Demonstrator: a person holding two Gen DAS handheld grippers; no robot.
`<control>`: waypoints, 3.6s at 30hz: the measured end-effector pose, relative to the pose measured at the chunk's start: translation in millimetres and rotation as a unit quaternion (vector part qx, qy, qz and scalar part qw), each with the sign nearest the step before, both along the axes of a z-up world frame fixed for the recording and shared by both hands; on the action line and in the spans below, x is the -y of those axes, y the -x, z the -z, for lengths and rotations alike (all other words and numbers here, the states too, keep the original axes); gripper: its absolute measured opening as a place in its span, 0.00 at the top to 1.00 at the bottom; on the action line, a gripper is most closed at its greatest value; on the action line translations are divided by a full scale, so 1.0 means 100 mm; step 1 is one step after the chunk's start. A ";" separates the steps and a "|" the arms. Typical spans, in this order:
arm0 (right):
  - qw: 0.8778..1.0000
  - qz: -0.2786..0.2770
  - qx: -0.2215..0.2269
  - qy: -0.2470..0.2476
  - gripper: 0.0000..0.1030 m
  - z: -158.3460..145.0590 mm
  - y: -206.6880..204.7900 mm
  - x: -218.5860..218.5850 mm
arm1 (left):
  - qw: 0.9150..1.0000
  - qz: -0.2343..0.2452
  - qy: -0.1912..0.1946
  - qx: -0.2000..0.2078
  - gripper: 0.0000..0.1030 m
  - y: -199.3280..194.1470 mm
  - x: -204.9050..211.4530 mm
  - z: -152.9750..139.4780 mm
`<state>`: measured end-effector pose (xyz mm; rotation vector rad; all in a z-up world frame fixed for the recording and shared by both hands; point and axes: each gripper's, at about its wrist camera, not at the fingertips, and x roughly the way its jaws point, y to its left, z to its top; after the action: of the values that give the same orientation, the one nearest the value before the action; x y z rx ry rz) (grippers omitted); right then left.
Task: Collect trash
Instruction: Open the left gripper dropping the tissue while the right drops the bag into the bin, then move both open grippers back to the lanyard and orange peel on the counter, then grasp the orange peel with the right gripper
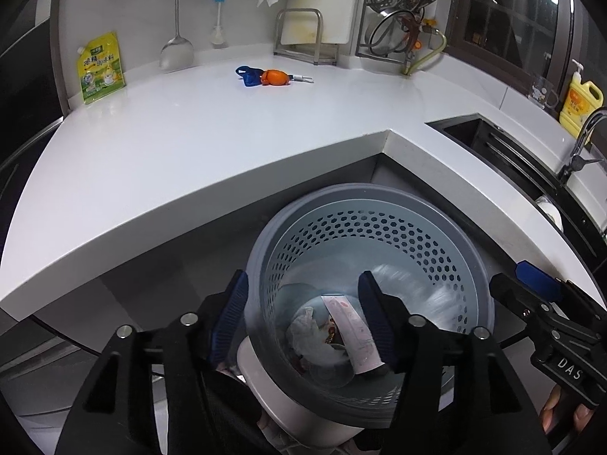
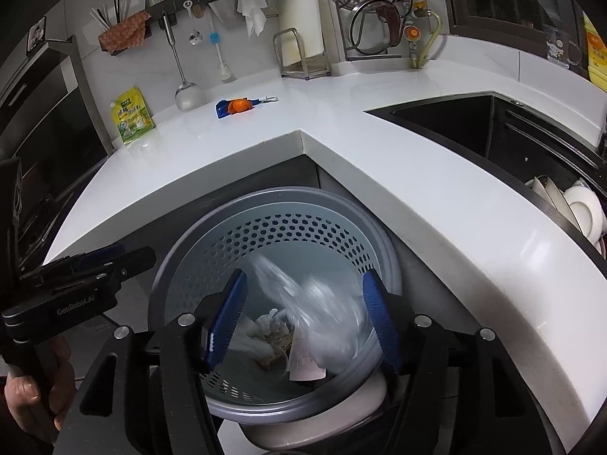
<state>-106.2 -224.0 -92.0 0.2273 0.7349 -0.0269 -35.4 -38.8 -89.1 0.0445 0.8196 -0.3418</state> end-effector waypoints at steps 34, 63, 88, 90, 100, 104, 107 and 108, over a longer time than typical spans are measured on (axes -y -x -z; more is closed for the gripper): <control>0.994 0.046 0.070 0.066 0.22 -0.30 0.13 -0.13 | 0.998 -0.030 -0.004 0.064 0.06 0.13 -0.17 -0.31; 0.988 0.049 0.081 0.120 0.17 -0.47 -0.40 -0.42 | 0.994 -0.078 0.001 0.077 0.06 -0.24 -0.36 -0.50; 0.992 -0.053 0.074 0.090 0.17 -0.96 -2.45 -0.55 | 0.990 -0.117 0.001 0.083 0.06 -2.06 -0.73 -0.89; 0.991 -0.056 0.062 0.100 0.17 -0.93 -2.63 -0.57 | 0.990 -0.119 0.002 0.074 0.06 -2.20 -0.74 -0.85; 0.992 -0.087 0.023 0.084 0.17 -0.78 -3.27 -0.58 | 0.993 -0.109 -0.005 0.050 0.06 -2.77 -0.68 -0.74; 0.992 -0.098 0.002 0.079 0.17 -0.69 -3.54 -0.59 | 0.993 -0.107 -0.016 0.051 0.06 -2.92 -0.63 -0.70; 0.992 -0.100 -0.022 0.071 0.17 -0.59 -3.73 -0.59 | 0.993 -0.107 -0.012 0.045 0.06 -3.01 -0.63 -0.65; 0.992 -0.102 -0.029 0.063 0.17 -0.55 -3.80 -0.58 | 0.993 -0.107 -0.012 0.043 0.06 -3.02 -0.63 -0.64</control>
<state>273.5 -165.9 -36.7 0.0295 0.8085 0.1151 267.0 24.4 -25.3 -0.0067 0.7353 -0.1268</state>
